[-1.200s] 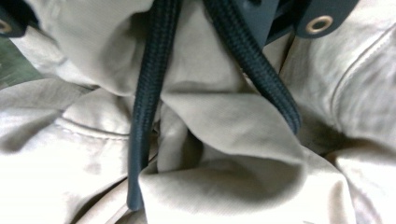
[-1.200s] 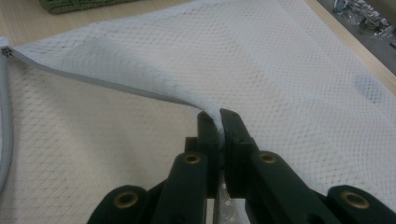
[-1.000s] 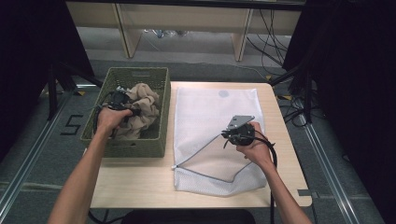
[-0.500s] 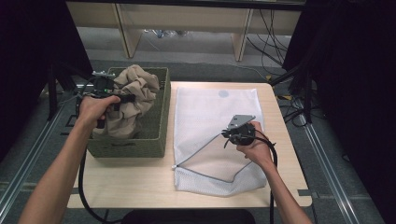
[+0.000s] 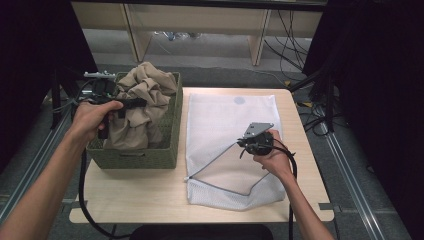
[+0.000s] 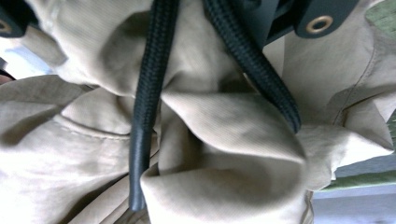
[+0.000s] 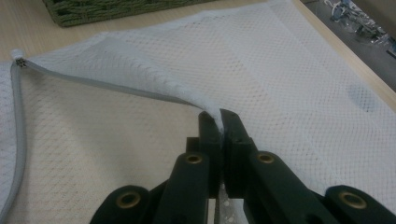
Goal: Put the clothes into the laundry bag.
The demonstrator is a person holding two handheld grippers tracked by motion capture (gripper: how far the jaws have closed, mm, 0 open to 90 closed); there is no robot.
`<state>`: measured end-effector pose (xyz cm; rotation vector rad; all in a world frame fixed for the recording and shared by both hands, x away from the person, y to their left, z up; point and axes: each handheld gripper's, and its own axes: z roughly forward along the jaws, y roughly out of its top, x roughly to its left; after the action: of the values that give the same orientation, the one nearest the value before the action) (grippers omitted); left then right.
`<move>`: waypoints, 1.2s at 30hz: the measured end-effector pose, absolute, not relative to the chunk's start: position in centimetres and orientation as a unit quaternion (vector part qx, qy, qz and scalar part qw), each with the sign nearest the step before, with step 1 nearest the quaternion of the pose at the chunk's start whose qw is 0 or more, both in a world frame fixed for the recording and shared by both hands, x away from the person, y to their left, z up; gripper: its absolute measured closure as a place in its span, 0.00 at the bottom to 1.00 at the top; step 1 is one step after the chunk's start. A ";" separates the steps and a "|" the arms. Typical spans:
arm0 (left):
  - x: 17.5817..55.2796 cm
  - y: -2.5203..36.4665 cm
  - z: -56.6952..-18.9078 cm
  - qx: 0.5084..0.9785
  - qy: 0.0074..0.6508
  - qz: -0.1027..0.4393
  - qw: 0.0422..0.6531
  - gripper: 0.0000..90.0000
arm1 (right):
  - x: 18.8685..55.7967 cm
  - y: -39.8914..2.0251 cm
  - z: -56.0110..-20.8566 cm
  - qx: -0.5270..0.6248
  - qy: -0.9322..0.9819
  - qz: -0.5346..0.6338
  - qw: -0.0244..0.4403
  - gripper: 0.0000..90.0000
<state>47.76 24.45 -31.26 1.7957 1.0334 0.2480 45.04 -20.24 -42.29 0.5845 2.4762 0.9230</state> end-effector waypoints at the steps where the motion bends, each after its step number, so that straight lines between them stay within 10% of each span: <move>1: 47.5 24.2 -31.1 0.743 0.427 0.099 0.506 0.74 | 45.0 -20.3 -42.3 0.209 0.893 0.334 0.217 0.99; 21: 37.0 17.1 -25.4 0.770 0.290 0.002 0.569 0.74 | 45.8 -21.1 -38.9 0.218 0.876 0.367 0.224 1.00; 36: 32.1 10.9 -28.3 0.801 0.231 -0.076 0.547 0.74 | 45.9 -21.6 -39.1 0.237 0.873 0.371 0.211 1.00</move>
<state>32.08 10.85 -28.33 1.8981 0.5481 -0.1804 45.95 -21.60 -39.09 0.6581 2.4258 1.0326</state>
